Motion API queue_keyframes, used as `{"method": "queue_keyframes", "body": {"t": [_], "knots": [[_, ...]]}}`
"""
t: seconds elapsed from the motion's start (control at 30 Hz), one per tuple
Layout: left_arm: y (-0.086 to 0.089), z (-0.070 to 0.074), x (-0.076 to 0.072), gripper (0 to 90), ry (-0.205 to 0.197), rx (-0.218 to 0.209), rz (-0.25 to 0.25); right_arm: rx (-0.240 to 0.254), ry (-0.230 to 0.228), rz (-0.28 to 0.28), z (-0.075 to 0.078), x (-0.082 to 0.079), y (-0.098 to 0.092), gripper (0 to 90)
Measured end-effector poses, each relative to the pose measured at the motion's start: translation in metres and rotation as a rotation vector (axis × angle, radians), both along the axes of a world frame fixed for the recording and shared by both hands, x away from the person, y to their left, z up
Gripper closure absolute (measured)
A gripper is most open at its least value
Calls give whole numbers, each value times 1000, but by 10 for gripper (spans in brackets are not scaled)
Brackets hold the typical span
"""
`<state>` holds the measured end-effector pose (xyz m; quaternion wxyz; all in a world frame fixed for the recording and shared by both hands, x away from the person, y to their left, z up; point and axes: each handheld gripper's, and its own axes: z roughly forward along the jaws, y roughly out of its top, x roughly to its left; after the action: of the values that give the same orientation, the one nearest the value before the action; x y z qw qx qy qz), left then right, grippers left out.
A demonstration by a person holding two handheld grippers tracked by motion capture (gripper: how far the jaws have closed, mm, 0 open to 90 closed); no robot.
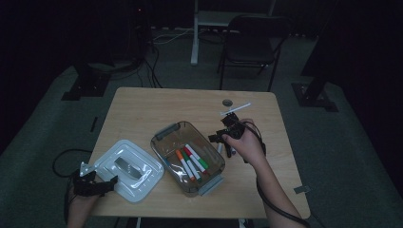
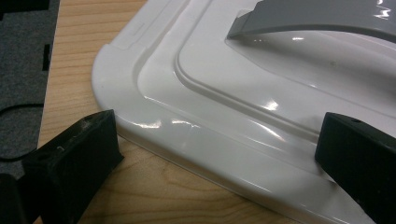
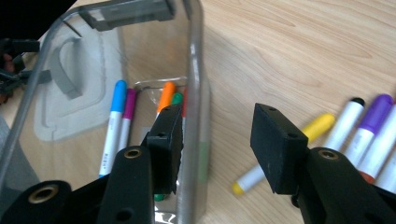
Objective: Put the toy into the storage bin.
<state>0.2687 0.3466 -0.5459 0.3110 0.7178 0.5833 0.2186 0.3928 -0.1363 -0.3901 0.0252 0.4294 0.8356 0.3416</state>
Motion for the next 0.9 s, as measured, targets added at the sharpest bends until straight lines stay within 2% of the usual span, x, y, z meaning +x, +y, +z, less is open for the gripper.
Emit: {"method": "queue_keyframes", "body": {"t": [0.17, 0.33, 0.47, 0.67, 0.8, 0.9], "knots": [[0, 0, 0, 5, 0, 0, 0, 3, 2, -43, -11, 1, -19, 515], [0, 0, 0, 5, 0, 0, 0, -20, -6, -66, -25, -1, -32, 512], [0, 0, 0, 5, 0, 0, 0, -7, -12, -88, -35, -1, -45, 508], [0, 0, 0, 5, 0, 0, 0, -11, -57, -149, -48, 0, -67, 499], [0, 0, 0, 5, 0, 0, 0, -10, -58, -183, -55, 1, -79, 504], [0, 0, 0, 5, 0, 0, 1, -26, -47, -243, -66, 6, -94, 515]]}}
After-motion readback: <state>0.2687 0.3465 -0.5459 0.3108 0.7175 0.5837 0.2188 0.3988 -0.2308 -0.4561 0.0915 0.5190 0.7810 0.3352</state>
